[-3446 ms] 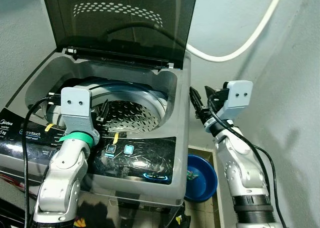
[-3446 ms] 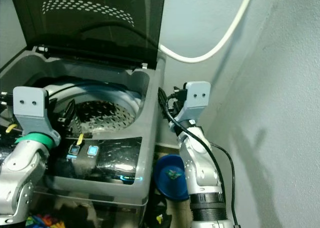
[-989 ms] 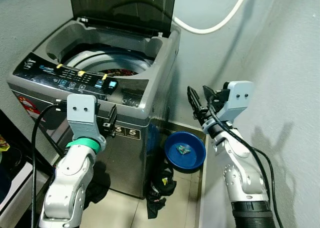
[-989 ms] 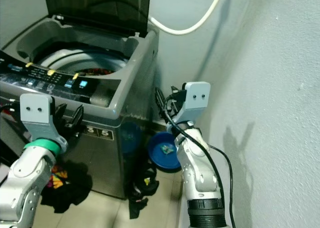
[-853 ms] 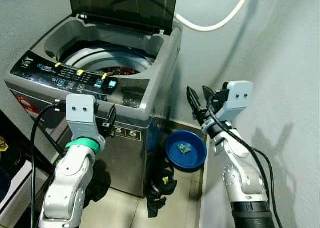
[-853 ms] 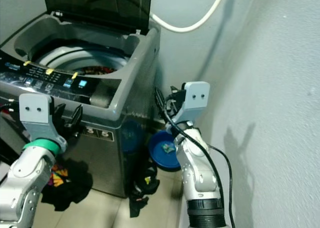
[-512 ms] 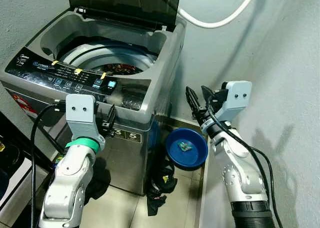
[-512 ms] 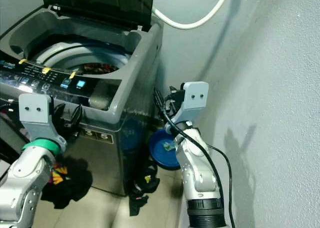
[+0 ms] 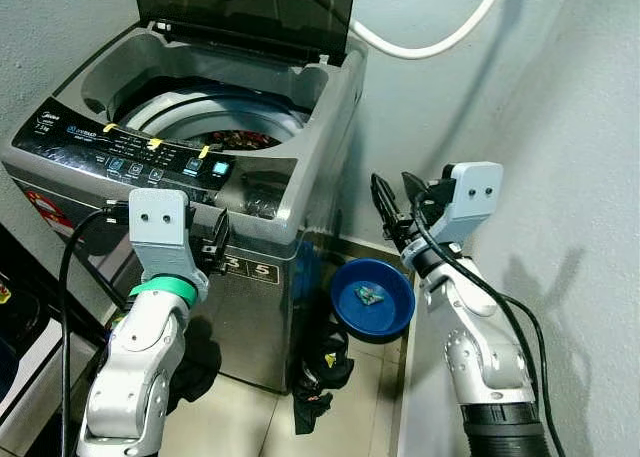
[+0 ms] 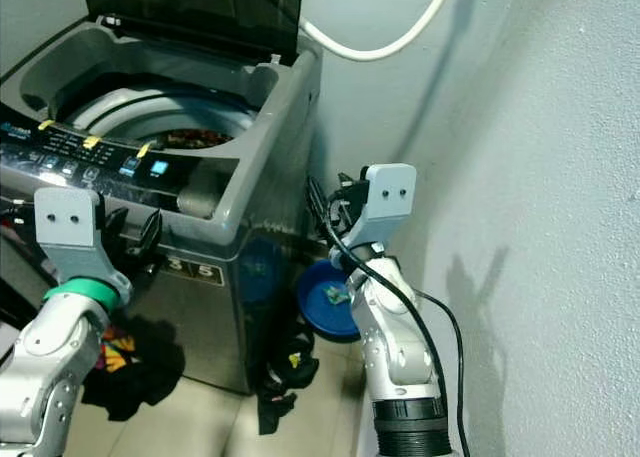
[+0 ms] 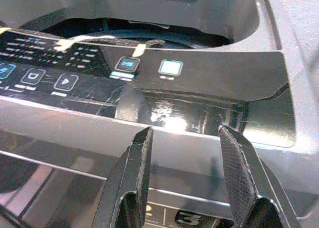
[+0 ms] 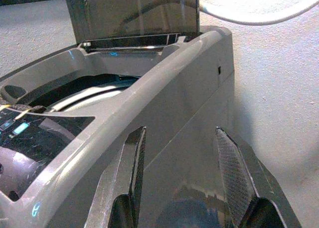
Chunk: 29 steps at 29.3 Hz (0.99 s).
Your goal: Clothes washing
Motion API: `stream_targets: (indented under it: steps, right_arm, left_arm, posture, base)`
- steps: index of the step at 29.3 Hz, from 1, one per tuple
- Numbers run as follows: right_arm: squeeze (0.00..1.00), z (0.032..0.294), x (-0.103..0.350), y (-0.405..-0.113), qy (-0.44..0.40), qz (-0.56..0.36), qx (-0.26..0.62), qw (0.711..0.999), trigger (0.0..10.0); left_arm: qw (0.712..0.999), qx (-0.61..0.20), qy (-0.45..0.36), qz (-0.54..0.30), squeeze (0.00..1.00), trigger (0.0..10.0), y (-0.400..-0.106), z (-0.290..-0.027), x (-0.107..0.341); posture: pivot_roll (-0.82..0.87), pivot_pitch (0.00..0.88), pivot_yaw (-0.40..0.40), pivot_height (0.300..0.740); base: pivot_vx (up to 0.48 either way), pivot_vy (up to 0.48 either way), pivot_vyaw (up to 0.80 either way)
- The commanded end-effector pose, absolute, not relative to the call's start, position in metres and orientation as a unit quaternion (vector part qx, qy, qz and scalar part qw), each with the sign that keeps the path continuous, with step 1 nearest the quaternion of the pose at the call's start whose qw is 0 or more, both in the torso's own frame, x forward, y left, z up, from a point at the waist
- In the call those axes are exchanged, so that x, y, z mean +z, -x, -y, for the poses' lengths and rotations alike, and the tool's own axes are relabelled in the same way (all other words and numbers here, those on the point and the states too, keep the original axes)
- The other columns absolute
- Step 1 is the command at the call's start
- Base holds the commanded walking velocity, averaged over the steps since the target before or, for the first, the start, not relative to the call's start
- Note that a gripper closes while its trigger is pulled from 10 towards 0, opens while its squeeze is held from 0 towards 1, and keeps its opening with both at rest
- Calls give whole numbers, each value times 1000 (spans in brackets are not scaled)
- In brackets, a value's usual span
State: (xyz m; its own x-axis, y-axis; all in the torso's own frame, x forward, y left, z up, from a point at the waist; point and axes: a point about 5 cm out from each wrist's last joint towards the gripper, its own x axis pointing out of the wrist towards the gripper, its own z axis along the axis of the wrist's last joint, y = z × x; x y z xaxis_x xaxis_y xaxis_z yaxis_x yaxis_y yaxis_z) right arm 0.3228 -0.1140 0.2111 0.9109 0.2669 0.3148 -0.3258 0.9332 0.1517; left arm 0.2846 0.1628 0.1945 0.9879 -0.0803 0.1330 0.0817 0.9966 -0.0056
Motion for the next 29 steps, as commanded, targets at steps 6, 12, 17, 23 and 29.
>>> stream_targets:
  steps: [6, 12, 17, 23, 29]
  right_arm:
    - [0, 115, 209, -323, -104, 141, 150, 973, 10000]
    - [0, 115, 209, -324, -104, 141, 150, 973, 10000]
    - [0, 114, 209, -324, -104, 140, 151, 973, 10000]
    - [0, 114, 209, -324, -104, 139, 152, 973, 10000]
    - [0, 114, 209, -324, -104, 138, 151, 973, 10000]
  left_arm:
    - [997, -46, 9, 58, 0, 10000, -283, -163, 192]
    - [997, -46, 10, 58, 0, 10000, -283, -162, 192]
    - [997, -45, 9, 57, 0, 10000, -283, -162, 192]
    - [997, -45, 9, 57, 0, 10000, -283, -162, 192]
    - [997, -49, 5, 54, 0, 10000, -284, -162, 191]
  posture:
    - [89, 45, 6, 740]
    - [88, 41, 5, 740]
    - [88, 41, 5, 740]
    - [91, 43, 3, 740]
    - [90, 42, 7, 740]
  base:
    - [0, 471, 0]
    - [0, 480, 0]
    - [0, 480, 0]
    - [0, 480, 0]
    - [0, 390, 0]
